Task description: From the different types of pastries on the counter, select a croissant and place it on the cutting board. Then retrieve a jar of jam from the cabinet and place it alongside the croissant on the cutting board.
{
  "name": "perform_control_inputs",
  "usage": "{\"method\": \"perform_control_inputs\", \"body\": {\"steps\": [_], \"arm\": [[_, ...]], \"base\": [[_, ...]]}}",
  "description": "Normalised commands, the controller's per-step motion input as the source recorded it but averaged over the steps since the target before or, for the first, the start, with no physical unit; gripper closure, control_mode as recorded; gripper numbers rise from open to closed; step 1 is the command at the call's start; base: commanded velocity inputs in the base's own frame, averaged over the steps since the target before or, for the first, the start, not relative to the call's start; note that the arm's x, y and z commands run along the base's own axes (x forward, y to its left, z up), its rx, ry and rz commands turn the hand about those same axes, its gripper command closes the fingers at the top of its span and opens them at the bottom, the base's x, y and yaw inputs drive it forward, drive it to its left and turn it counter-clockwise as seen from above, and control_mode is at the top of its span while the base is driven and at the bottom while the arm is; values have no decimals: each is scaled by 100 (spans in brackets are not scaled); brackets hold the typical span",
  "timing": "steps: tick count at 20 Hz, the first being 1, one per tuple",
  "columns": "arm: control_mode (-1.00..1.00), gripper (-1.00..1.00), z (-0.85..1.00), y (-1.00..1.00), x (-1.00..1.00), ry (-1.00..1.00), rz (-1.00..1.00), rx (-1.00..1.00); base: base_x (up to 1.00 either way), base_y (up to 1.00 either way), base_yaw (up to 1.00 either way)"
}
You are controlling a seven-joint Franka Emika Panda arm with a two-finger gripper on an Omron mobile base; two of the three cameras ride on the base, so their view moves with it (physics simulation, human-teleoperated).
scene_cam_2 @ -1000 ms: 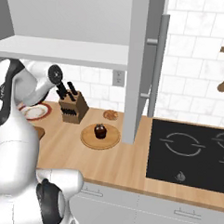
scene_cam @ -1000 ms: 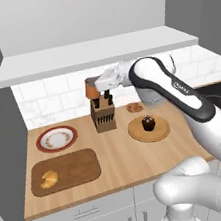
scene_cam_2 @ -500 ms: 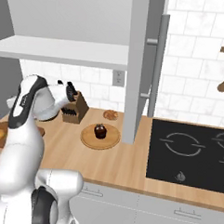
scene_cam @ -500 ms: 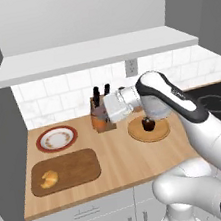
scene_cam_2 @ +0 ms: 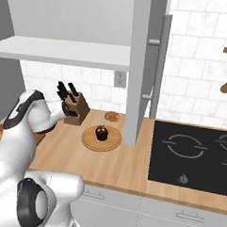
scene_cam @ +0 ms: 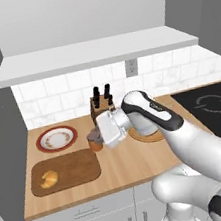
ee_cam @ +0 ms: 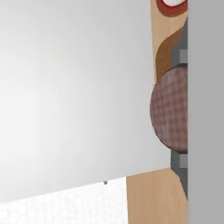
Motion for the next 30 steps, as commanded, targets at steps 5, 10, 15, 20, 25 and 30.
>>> {"method": "perform_control_inputs", "body": {"steps": [5, 10, 15, 20, 25, 30], "arm": [[-100, 100, -72, 28, 0, -4, 5, -2], [-100, 100, -59, 29, 12, -2, 6, 0], [-100, 100, -54, 33, 43, 0, 5, 0], [-100, 100, -48, 26, 64, 0, 8, 0], [-100, 100, -38, 6, 69, -3, 13, 0], [-100, 100, -38, 22, 34, -5, 12, 0]], "base": [[0, 0, 0], [0, 0, 0], [0, 0, 0], [0, 0, 0], [0, 0, 0], [0, 0, 0]]}}
